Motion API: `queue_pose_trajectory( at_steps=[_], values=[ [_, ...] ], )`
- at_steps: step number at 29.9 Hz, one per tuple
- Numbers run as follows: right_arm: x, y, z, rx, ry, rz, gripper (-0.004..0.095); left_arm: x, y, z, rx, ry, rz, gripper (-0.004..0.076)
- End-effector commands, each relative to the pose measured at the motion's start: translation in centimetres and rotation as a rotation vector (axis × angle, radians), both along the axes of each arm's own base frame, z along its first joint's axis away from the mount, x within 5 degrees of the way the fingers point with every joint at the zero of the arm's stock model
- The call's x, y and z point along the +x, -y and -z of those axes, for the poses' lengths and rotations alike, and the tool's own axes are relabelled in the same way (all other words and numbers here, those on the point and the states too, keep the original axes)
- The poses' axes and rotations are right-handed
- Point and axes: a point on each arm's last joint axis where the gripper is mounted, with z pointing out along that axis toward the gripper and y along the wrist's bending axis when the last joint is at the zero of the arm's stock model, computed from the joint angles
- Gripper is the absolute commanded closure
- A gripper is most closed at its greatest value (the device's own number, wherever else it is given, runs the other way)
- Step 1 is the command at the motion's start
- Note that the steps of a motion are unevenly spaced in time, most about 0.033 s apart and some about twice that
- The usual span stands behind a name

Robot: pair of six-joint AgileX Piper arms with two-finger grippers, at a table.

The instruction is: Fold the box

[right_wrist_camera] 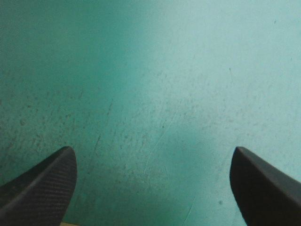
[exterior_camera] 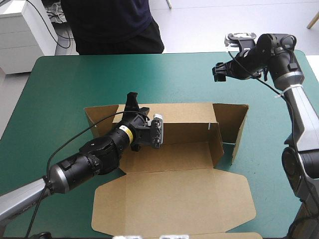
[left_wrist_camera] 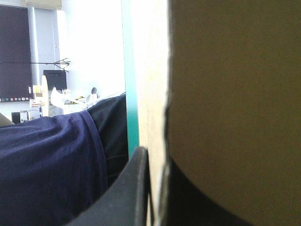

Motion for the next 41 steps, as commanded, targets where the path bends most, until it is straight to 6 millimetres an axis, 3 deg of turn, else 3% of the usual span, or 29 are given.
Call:
queue_pose_trajectory(
  at_steps=[1, 6, 14, 21, 37, 41],
  values=[
    [-1.3, 0.4, -1.4, 0.015, 0.053, 0.011, 0.01, -0.5, 0.4, -0.4, -0.077, -0.029, 0.015, 0.0731],
    [-2.6, 0.6, -0.1, 0.008, -0.006, 0.015, 0.01, -0.5, 0.4, -0.4, -0.076, -0.029, 0.014, 0.0731],
    [-6.2, 1.3, -0.9, -0.037, -0.004, 0.019, 0.01, -0.5, 0.4, -0.4, -0.076, -0.029, 0.014, 0.0731],
    [-8.9, 1.6, 1.2, -0.048, -0.065, 0.015, 0.01, -0.5, 0.4, -0.4, -0.076, -0.029, 0.014, 0.0731],
    [-16.4, 1.7, 4.1, 0.016, 0.293, -0.071, 0.01, -0.5, 0.4, -0.4, -0.075, -0.03, 0.012, 0.0731],
    [-17.9, 1.5, 3.8, 0.017, 0.37, -0.135, 0.01, -0.5, 0.4, -0.4, -0.076, -0.029, 0.014, 0.0731]
  ],
)
